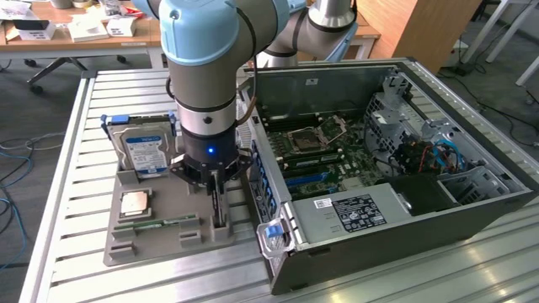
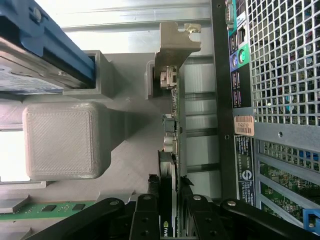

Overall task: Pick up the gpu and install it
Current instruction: 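Pick up the gpu and move the gpu toward the slot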

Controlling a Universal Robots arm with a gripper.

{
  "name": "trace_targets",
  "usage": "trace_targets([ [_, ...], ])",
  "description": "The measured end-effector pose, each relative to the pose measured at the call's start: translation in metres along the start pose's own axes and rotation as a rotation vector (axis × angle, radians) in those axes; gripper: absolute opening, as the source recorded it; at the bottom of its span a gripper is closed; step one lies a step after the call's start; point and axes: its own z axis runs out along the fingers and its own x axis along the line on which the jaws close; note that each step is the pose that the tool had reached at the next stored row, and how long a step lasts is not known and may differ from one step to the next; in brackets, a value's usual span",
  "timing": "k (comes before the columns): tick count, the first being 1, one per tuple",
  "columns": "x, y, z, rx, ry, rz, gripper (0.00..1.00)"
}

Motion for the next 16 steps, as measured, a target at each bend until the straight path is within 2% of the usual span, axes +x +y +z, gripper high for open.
trace_targets([
  [3,0.000,0.0001,-0.0037,0.0001,-0.0003,0.000,0.26],
  [5,0.000,0.0004,-0.0096,0.0001,-0.0004,0.000,0.26],
  [16,-0.001,0.0026,-0.0584,0.0001,-0.0005,0.000,0.26],
])
